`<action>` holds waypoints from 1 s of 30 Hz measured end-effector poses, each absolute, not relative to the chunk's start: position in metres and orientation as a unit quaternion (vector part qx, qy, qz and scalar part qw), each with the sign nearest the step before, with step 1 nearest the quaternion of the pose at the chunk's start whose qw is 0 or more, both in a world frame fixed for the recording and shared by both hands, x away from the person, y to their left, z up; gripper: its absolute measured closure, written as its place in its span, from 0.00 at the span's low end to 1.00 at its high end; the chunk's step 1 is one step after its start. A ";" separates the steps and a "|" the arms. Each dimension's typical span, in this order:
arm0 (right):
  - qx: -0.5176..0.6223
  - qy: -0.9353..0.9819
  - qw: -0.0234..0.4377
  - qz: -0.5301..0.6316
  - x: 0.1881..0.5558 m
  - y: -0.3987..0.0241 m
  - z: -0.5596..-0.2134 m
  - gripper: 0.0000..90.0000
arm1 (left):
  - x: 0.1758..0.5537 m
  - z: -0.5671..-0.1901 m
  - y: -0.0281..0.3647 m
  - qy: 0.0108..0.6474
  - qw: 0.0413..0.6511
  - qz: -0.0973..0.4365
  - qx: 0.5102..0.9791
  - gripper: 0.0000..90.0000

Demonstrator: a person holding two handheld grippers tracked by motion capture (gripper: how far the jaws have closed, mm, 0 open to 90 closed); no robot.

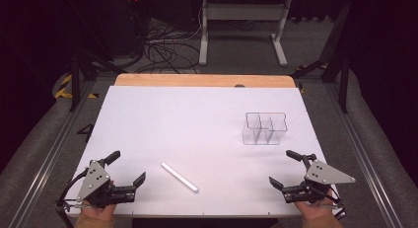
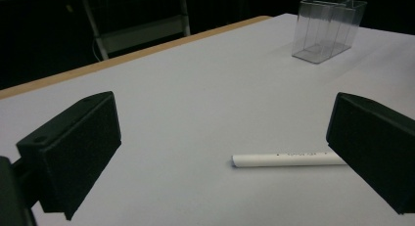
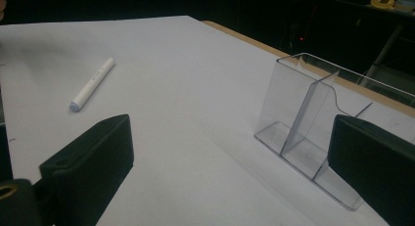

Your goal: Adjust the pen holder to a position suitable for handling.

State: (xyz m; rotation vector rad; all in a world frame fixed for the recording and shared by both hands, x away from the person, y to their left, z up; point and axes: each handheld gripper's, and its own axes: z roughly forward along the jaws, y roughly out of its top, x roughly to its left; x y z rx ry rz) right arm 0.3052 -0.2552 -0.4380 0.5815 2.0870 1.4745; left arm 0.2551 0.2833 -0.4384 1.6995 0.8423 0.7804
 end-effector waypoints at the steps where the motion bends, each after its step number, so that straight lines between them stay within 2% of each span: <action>1: 0.214 0.769 0.259 0.544 0.305 -0.255 -0.438 0.04 | 0.255 -0.438 0.283 0.352 0.518 0.327 0.707 0.00; 12: 0.220 0.767 0.272 0.538 0.305 -0.258 -0.436 0.04 | 0.256 -0.440 0.281 0.356 0.524 0.320 0.704 0.01; 18: 0.222 0.771 0.282 0.526 0.305 -0.258 -0.434 0.05 | 0.254 -0.439 0.281 0.354 0.516 0.333 0.705 0.02; 30: 0.235 0.773 0.261 0.528 0.316 -0.256 -0.423 0.07 | 0.255 -0.439 0.283 0.362 0.523 0.327 0.699 0.02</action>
